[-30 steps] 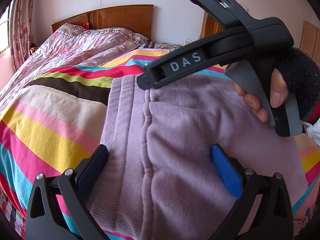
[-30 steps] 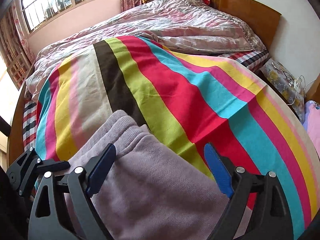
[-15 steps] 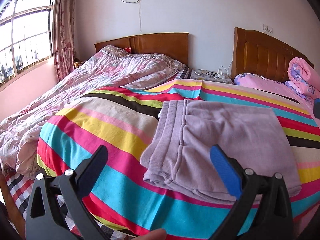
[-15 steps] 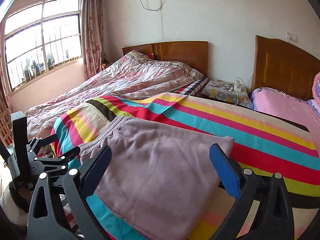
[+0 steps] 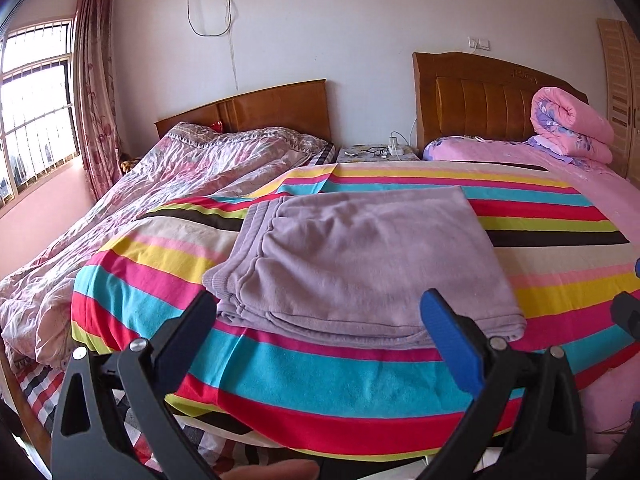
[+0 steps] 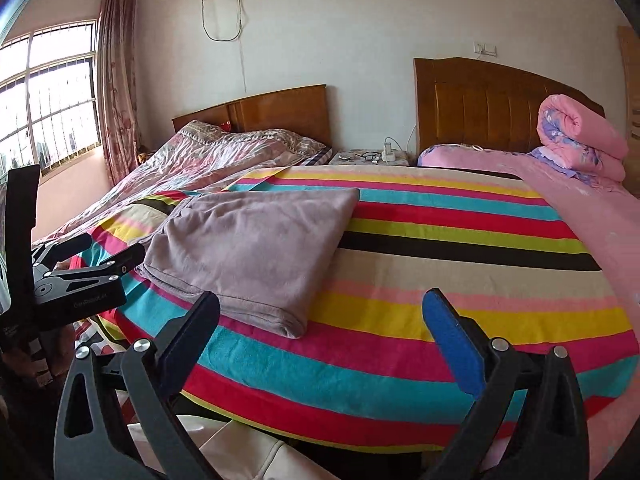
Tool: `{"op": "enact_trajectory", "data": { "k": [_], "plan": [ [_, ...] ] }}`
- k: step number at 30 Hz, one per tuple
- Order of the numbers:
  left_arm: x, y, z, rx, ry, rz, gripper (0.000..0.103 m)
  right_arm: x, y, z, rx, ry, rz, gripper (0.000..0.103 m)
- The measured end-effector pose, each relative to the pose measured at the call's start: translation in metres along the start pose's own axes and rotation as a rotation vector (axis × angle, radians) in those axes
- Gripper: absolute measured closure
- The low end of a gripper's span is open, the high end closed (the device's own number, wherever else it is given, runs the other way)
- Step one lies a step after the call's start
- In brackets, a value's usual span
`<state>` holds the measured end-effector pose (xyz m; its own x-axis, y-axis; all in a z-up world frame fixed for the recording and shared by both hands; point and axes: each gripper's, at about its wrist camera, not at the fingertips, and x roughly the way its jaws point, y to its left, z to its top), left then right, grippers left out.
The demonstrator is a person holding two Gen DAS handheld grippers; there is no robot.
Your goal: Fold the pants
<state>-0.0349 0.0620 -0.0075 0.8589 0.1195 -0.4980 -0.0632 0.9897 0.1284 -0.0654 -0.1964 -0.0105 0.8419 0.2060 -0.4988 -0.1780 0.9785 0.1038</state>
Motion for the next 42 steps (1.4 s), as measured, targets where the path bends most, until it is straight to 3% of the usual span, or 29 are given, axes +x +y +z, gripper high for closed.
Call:
{"op": "enact_trajectory", "data": {
  "k": [6, 42],
  "plan": [
    [-0.011, 0.001, -0.001, -0.016, -0.041, -0.027, 0.001, -0.001, 0.007, -0.008, -0.004, 0.001, -0.016, 0.005],
    [-0.008, 0.003, -0.006, -0.026, -0.017, -0.049, 0.001, 0.005, 0.016, -0.010, -0.018, 0.024, -0.015, 0.005]
  ]
}}
